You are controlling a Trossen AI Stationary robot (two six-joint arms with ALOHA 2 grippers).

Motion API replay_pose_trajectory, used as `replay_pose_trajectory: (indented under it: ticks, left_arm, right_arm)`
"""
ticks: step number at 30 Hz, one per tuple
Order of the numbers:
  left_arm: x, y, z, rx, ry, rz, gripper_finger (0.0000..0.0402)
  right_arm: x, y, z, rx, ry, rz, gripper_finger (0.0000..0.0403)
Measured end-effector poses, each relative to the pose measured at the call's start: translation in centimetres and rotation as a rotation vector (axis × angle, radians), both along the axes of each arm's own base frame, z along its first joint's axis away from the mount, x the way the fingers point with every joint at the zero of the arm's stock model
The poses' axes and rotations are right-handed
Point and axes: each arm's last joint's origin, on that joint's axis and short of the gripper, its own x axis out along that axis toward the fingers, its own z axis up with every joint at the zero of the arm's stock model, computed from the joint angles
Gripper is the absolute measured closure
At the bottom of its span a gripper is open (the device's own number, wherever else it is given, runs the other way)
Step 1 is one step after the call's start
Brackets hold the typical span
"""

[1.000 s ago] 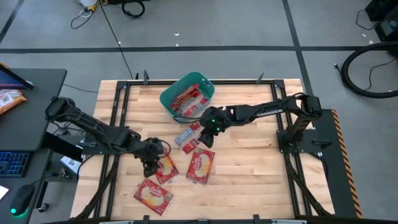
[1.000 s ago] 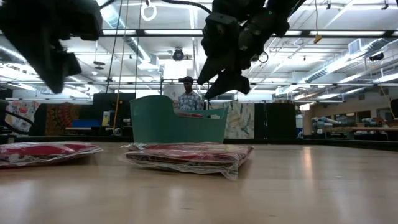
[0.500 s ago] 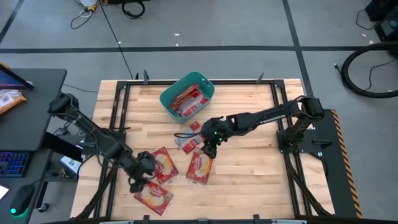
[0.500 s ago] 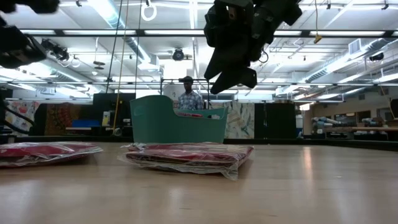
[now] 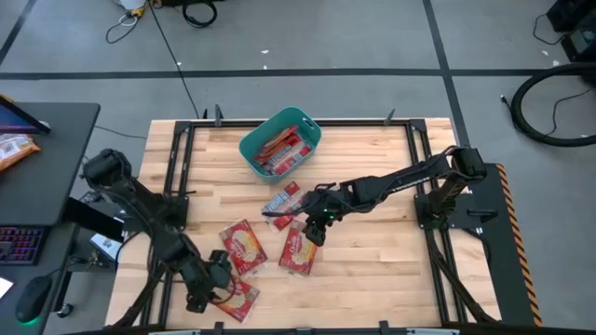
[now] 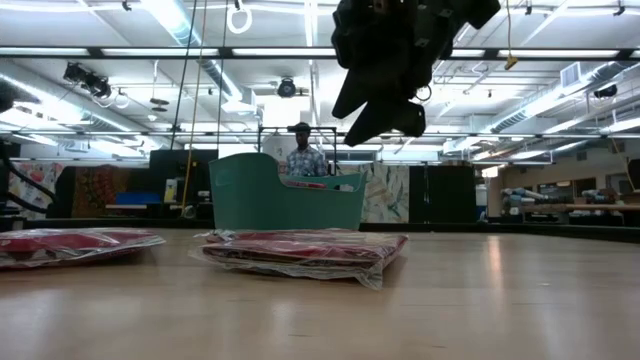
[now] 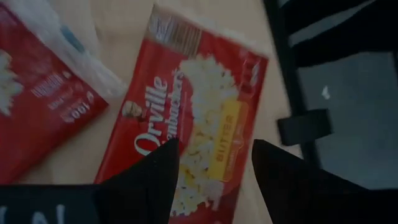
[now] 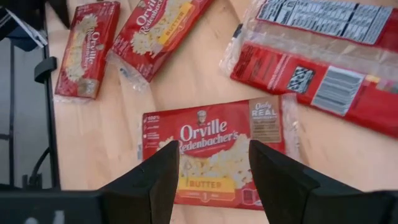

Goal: Sort popcorn bags into baskets
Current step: Move the popcorn bag to the middle left of the table

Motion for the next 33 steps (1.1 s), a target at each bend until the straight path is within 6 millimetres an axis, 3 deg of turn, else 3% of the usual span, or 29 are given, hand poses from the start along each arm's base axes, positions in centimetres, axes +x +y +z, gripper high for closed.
replay_pose_trajectory:
  ticks: [14,28,33]
  left_arm:
    - [0.8,-1.3,-4.2,0.104,0.065,0.024,0.0196]
    - [2.4,2.4,-4.7,0.293,0.047,0.473,0.0196]
    - [3.4,2.0,-3.5,0.295,0.058,0.396,0.0196]
  right_arm:
    - [-0.3,0.4,0.8,0.036,-0.013,-0.039,0.0204]
    - [-1.5,0.0,3.6,0.000,-0.100,-0.085,0.0204]
    - [-2.1,-0.2,4.5,-0.025,-0.120,-0.090,0.0204]
